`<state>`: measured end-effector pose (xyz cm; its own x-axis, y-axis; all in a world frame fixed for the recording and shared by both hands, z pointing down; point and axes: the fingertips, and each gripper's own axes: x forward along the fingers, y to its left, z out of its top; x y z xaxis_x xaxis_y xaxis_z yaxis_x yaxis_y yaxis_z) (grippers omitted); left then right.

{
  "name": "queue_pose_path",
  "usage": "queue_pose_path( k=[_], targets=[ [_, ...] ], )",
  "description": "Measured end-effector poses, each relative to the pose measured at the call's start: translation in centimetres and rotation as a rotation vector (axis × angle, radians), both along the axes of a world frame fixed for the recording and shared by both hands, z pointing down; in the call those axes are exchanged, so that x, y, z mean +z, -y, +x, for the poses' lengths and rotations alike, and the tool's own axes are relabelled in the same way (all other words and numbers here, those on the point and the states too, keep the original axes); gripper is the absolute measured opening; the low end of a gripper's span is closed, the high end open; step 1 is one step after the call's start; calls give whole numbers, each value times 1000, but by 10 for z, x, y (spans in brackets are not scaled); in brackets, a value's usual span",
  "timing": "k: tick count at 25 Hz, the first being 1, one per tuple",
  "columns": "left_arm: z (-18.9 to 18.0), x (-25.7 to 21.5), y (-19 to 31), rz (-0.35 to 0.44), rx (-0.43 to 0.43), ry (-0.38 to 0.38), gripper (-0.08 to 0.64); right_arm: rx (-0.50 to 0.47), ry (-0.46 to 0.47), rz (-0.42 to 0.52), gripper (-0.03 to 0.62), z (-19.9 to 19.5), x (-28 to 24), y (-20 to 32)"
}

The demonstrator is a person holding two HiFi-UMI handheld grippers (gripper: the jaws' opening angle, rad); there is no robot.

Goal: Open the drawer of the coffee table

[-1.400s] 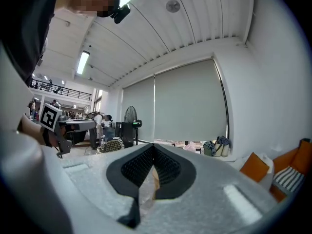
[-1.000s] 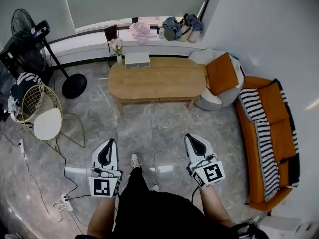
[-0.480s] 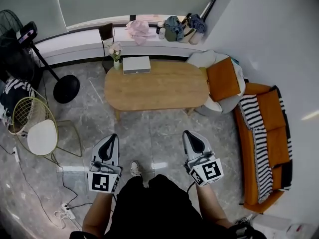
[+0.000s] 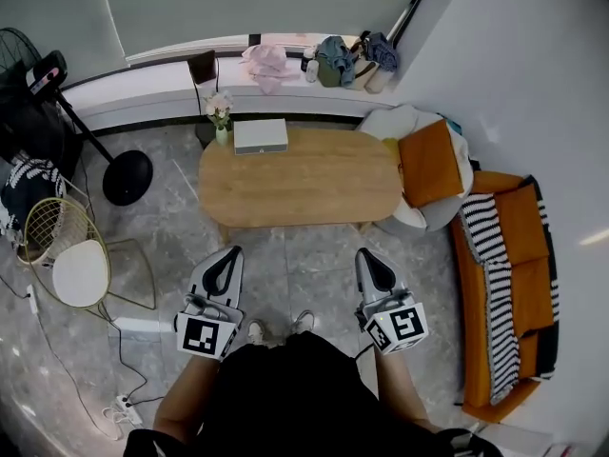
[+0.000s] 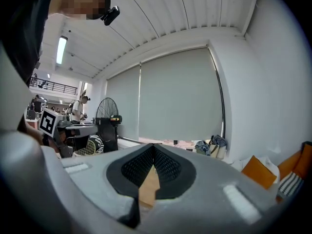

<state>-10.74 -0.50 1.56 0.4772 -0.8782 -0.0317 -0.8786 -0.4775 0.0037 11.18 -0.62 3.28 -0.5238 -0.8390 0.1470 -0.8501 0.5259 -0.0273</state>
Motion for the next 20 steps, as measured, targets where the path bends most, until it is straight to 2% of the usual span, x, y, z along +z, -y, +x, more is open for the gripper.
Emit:
queue_pose_path(
  k=[3,6,9,12,15,20],
  targets=[
    [10,-14,12,23,-39,-6,6,-63,-10,30,5,3,-14,26],
    [26,-15,26,22,-33,0,6,-120,-12,53,5,3,-23,52],
    [37,-13,35,22,-46,-33,6,-165,-16,37,5,-1,-15,69],
    [30,-8,45,9,-77,-44,6,-213,-42,13,5,-14,-3,82],
    [18,6,57,-27,-96,-65,6,-239,-86,6,5,-28,8,97],
    [12,57,82,-71,-52,-50,6,-299,-95,17,5,-59,29,118]
  ],
)
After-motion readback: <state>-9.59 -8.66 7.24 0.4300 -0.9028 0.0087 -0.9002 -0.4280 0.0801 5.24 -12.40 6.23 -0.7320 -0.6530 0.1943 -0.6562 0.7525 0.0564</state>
